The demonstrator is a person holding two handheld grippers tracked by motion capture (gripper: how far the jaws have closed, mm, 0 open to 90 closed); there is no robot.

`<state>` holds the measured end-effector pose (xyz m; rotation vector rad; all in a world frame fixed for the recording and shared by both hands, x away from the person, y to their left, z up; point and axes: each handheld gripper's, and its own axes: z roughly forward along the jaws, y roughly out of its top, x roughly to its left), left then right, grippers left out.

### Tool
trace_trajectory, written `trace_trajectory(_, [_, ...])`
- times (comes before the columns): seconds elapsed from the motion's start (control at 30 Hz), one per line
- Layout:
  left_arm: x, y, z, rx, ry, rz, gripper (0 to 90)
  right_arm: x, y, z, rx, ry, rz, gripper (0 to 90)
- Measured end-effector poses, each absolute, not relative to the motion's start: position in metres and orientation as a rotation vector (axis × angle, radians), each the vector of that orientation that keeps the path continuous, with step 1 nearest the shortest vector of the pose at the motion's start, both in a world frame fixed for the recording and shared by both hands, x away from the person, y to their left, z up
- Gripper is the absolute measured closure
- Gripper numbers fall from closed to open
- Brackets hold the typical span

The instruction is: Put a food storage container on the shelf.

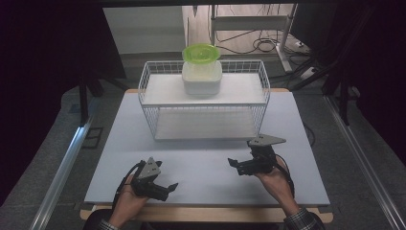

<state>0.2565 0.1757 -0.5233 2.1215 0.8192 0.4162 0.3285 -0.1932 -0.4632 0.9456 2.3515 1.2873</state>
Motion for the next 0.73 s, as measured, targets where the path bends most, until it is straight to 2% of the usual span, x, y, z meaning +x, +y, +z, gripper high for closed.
trace_trajectory(0.73, [0.258, 0.176, -0.526, 2.127, 0.818, 0.421, 2.8, 0.321, -0.180, -0.520, 0.958, 2.518, 1.027, 0.0])
